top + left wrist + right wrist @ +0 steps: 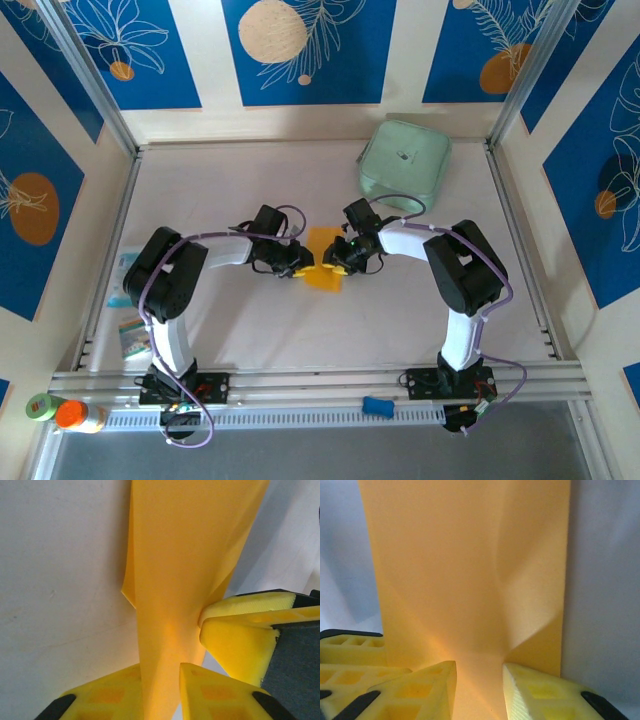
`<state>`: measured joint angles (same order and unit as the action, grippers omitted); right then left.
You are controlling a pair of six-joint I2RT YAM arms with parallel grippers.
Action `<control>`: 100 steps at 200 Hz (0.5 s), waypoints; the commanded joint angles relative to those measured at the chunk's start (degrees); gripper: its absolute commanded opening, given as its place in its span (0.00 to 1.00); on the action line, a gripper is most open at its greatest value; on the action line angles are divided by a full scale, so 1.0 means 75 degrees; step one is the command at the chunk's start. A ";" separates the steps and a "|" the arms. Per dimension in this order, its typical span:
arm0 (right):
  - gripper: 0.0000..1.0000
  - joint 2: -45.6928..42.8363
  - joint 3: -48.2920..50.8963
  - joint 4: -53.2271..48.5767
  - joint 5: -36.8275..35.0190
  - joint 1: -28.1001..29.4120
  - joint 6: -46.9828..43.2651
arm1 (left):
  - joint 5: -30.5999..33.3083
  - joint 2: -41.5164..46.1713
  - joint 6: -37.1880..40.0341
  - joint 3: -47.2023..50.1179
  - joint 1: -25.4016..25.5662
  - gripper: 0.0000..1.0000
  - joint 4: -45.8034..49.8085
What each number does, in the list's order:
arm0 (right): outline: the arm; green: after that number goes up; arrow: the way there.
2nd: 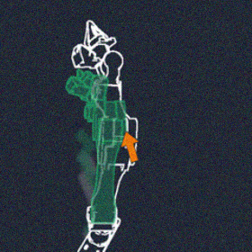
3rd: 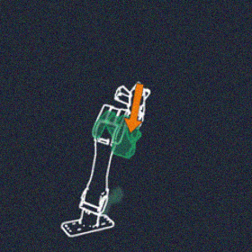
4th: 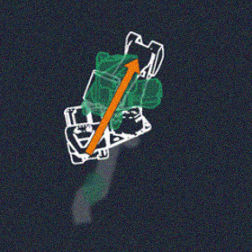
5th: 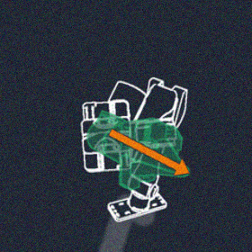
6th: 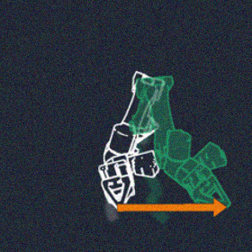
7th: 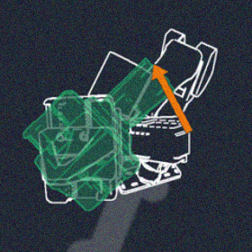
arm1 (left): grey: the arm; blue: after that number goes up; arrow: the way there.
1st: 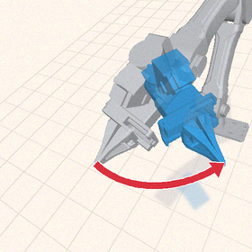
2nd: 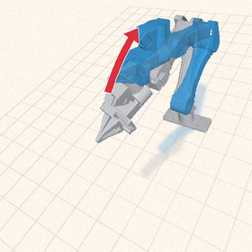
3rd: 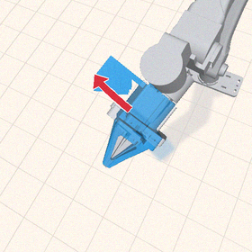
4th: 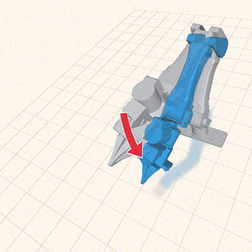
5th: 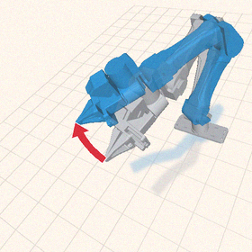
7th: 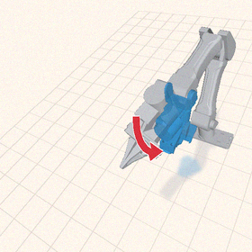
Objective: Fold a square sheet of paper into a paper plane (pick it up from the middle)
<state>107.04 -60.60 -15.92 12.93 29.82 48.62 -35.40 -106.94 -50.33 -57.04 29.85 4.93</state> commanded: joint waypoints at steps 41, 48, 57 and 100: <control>0.33 -0.0314 0.0251 0.0103 -0.0030 -0.0133 -0.0765 | -0.0132 -0.0237 -0.0287 -0.0258 -0.0142 0.09 -0.0386; 0.33 -0.0409 0.0254 0.0128 -0.0068 -0.0133 -0.0905 | -0.0152 -0.0220 -0.0347 -0.0245 -0.0148 0.05 -0.0439; 0.35 -0.0568 0.0279 0.0204 -0.0131 -0.0126 -0.1132 | -0.0157 -0.0209 -0.0478 -0.0197 -0.0153 0.03 -0.0539; 0.54 -0.1851 0.0791 0.0893 -0.1044 0.0189 -0.2801 | -0.0001 0.0122 -0.1157 0.0068 -0.0142 0.00 -0.0951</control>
<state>99.46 -56.75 -13.04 9.72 29.54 37.54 -35.57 -107.85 -55.40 -57.54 29.23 0.12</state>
